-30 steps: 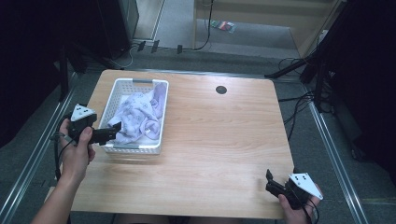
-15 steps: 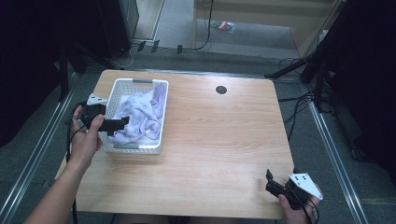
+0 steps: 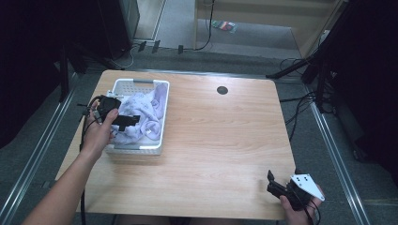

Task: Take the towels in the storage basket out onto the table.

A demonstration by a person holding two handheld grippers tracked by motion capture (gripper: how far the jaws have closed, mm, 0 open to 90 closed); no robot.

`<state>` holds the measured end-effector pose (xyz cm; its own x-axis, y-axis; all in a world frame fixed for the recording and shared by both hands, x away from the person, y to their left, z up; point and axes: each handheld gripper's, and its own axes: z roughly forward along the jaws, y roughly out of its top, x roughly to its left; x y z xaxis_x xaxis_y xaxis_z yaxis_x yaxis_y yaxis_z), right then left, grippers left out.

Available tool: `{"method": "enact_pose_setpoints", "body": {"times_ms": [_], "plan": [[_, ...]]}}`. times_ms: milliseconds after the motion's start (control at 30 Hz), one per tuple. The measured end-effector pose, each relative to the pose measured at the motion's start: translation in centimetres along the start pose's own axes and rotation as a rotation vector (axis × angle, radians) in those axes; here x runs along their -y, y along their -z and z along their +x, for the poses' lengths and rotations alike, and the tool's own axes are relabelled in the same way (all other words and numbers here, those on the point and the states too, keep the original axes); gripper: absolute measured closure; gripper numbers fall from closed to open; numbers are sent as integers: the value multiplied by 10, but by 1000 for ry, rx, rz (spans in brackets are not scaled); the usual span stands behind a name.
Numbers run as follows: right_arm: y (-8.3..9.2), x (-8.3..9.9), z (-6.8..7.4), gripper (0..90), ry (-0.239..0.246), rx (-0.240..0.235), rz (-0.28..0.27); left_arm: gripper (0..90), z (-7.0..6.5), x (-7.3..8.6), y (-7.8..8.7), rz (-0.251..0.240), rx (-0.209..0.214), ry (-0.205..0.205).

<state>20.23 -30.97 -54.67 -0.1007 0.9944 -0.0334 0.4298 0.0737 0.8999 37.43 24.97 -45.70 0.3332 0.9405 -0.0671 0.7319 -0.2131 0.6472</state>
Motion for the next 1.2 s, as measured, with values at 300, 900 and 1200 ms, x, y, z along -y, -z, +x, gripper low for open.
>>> {"method": "enact_pose_setpoints", "body": {"times_ms": [300,900,1200], "plan": [[0,0,0,53,-1,0,-2,18,-5,-11,-27,87,-4,-9],[0,0,0,53,-1,0,-3,1,0,-14,-72,335,-89,16],[0,0,0,53,0,0,-2,6,-9,-11,-83,391,-157,-42]]}}
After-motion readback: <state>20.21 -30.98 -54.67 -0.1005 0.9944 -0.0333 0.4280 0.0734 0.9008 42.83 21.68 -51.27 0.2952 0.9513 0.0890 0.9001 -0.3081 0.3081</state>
